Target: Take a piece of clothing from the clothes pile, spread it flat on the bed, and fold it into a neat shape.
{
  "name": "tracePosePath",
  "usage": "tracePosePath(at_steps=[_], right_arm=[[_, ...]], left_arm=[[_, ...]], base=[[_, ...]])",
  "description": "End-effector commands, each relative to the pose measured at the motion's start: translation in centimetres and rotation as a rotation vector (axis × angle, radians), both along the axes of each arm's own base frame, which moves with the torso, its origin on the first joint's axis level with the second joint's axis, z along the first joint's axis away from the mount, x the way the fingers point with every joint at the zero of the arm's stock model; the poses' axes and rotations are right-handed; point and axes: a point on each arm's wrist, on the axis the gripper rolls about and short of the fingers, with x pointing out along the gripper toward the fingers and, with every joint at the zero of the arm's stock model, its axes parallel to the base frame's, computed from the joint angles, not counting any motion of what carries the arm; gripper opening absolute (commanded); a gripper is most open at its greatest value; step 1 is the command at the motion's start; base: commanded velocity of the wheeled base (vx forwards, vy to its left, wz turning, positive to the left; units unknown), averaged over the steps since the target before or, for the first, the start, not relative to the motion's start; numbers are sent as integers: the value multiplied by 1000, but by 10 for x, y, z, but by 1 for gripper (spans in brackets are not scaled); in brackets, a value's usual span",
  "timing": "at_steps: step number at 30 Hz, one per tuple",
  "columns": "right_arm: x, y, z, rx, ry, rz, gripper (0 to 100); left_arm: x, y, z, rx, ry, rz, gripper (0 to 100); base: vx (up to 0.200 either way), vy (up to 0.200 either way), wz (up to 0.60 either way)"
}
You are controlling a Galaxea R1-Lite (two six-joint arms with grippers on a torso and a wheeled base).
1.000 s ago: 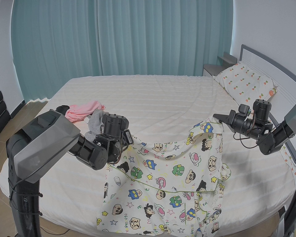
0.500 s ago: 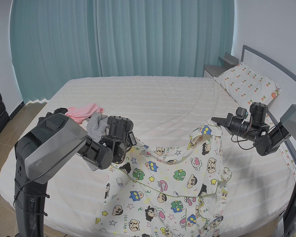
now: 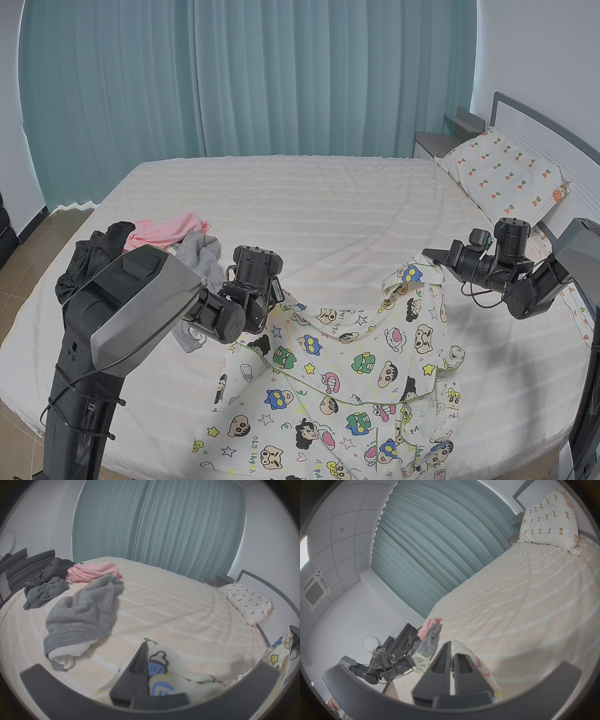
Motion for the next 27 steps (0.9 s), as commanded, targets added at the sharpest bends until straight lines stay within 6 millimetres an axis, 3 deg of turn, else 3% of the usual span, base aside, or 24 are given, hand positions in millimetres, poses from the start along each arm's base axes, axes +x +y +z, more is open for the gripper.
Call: tracePosePath(at_steps=[1,8,16,27], right_arm=[[20,-7,-29,-5,32,-28,0],[33,-14,-49,-8,49,-43,0],[46,-17,-66,-8,47,-52,0],[67,-20,-81,-21,56,-106,0]], left_arm=[[17,9,-30,30,13,65,0],[28,29,-50,58,28,139,0],[38,37,-65,61,33,161,0],[50,37,-67,49,7,171,0]], base=[[0,0,0],[0,0,0],[0,0,0],[0,0,0]])
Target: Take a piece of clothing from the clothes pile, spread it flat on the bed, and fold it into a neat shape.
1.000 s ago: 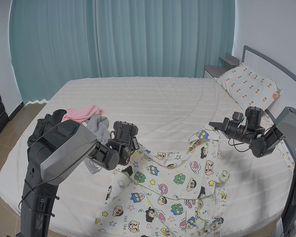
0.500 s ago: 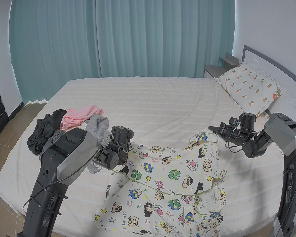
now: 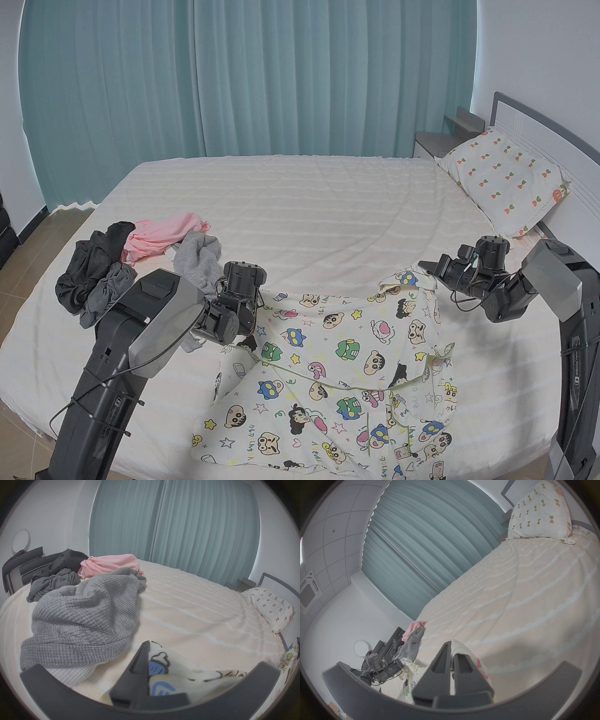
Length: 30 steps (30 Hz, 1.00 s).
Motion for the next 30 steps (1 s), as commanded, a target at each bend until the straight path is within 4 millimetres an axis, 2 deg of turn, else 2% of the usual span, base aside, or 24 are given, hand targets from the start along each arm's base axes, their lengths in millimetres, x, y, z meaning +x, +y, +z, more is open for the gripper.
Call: tracePosePath(at_steps=[1,2,3,5,6,11,16,19,22,24,25,27,28,29,30], right_arm=[[8,-1,-12,-3,15,-13,0],[9,-1,-12,-3,17,-13,0],[10,-1,-15,-4,18,-15,0],[13,-3,-17,-4,26,-19,0],[15,-3,-18,-4,31,-21,100],[19,-13,-22,-4,52,-41,100],[19,-35,-21,-8,54,-119,100],[18,-43,-20,-7,61,-139,100],[10,-62,-14,-6,75,-179,100],[10,-62,-14,-6,75,-179,100],[-12,-69,-9,-3,124,-181,100],[-31,-70,-6,8,165,-149,100],[-32,-70,-5,9,167,-144,100],[-58,-72,-4,-13,201,-88,100],[-64,-74,-5,-24,207,-80,100]], left_arm=[[2,1,-4,0,2,4,0],[2,1,-4,0,2,4,0],[3,1,-4,2,2,5,100],[4,4,-3,1,-1,9,100],[5,6,-3,-2,-4,15,100],[12,18,-2,-5,-16,42,100],[14,27,2,5,-24,79,100],[14,30,10,1,-35,85,100],[9,34,35,-17,-56,92,100],[9,34,35,-17,-56,92,100],[-5,32,61,-49,-63,84,100],[-20,27,71,-73,-48,56,100],[-21,26,73,-77,-47,51,100],[-47,21,83,-130,-4,-9,100],[-54,20,87,-151,4,-24,100]], base=[[0,0,0],[0,0,0],[0,0,0],[0,0,0],[0,0,0],[0,0,0],[0,0,0],[0,0,0],[0,0,0],[0,0,0],[0,0,0],[0,0,0],[0,0,0],[0,0,0],[0,0,0]])
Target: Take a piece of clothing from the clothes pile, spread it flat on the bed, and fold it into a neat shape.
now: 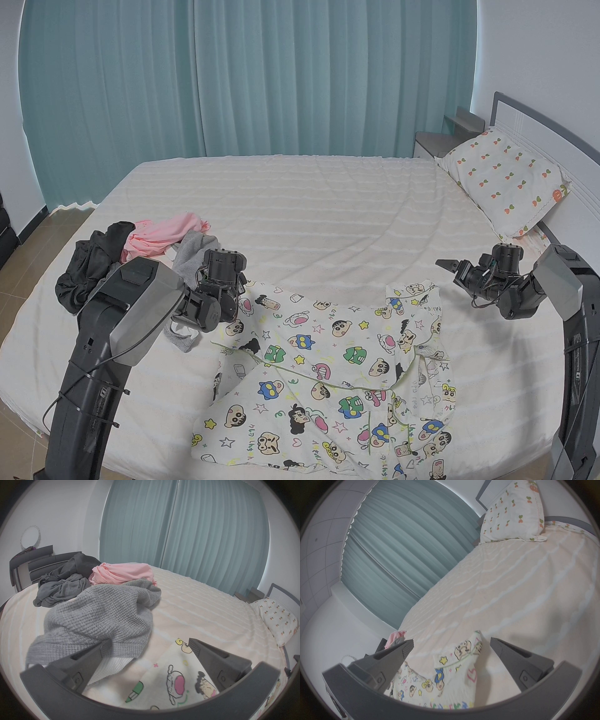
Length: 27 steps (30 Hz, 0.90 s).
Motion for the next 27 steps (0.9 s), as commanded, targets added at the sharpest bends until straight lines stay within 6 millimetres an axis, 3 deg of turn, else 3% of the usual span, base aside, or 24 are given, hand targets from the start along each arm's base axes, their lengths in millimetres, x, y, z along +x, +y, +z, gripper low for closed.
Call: tracePosePath(at_steps=[1,3,4,7,12,18,21,27], right_arm=[[-71,-13,14,-42,92,99,100],[-90,-16,7,-89,115,135,100],[-92,-16,7,-92,115,137,100],[-124,-15,3,-128,145,213,100],[-153,-11,-2,-150,184,269,100],[-168,-7,-13,-189,213,320,100],[-173,6,-24,-210,230,388,100],[-175,24,-34,-216,260,444,100]], left_arm=[[-69,-14,62,-157,45,-137,100],[-91,-14,68,-221,82,-176,100],[-92,-14,69,-227,83,-178,100],[-120,-9,70,-288,136,-169,100],[-159,1,65,-370,178,-179,100],[-186,6,58,-393,166,-225,100],[-203,5,48,-409,172,-233,100],[-207,4,44,-432,164,-231,100]], base=[[0,0,0],[0,0,0],[0,0,0],[0,0,0],[0,0,0],[0,0,0],[0,0,0],[0,0,0]])
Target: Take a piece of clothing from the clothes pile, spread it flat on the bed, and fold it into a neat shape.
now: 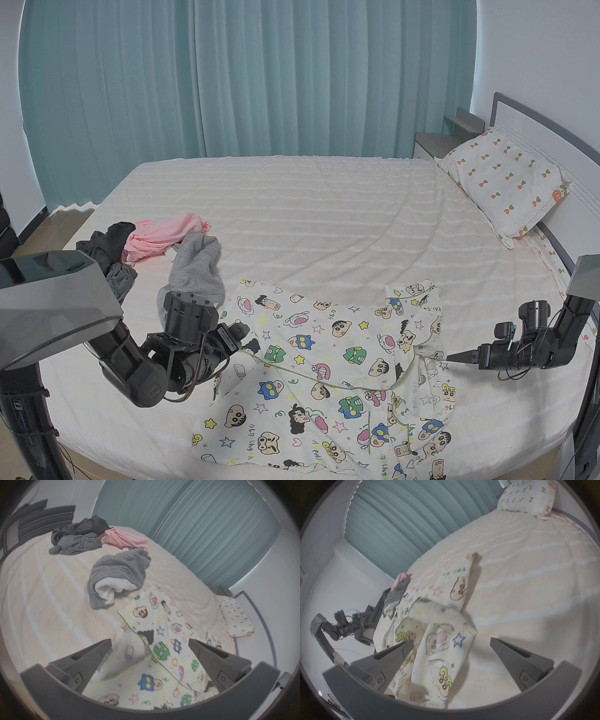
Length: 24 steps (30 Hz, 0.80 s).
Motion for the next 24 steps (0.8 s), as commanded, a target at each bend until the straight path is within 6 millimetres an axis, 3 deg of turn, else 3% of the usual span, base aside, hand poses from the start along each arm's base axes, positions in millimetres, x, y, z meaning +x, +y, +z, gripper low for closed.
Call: tracePosePath(at_steps=[1,12,21,22,24], right_arm=[[-8,15,-8,-1,43,51,100],[-12,29,-15,-131,63,48,100],[-15,41,-15,-138,77,76,100],[-15,41,-15,-137,76,73,0],[-16,41,-16,-139,78,77,0]], left_arm=[[-11,0,3,-13,-1,-14,100],[-11,-1,4,-13,-14,-9,100],[-13,-5,3,18,-28,12,100],[-14,-7,3,24,-31,15,100],[-15,-8,3,29,-36,19,100]], base=[[0,0,0],[0,0,0],[0,0,0],[0,0,0],[0,0,0]])
